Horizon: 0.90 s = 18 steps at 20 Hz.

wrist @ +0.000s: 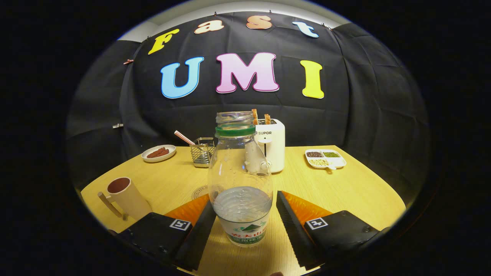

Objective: Take the bottle from table, then pour the juice into the cup, finally place the bottle on the coaster

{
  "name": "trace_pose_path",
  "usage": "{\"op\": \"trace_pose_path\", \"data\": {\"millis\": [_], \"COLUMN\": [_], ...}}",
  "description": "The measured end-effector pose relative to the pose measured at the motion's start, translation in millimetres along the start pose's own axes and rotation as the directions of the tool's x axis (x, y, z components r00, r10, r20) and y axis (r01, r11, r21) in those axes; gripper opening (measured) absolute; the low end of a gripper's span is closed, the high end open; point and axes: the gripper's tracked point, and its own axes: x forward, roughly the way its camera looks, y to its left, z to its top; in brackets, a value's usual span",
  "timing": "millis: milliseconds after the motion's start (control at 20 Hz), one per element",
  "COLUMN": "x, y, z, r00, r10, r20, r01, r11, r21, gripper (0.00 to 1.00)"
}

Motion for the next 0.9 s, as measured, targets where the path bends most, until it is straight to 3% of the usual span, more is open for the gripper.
{"op": "trace_pose_path", "data": {"millis": [100, 600, 900], "x": [2.7, 5.7, 0.3], "y": [-0.6, -2.9, 1.2], "z": [0.4, 8.0, 51.6], "r00": [1.0, 0.997, 0.998], "r10": [0.009, 0.072, 0.069], "r20": [0.01, -0.015, 0.004], "r01": [-0.009, -0.074, -0.067], "r11": [1.0, 0.989, 0.981], "r21": [-0.016, -0.13, -0.18], "gripper": [0.79, 0.7, 0.7]}}
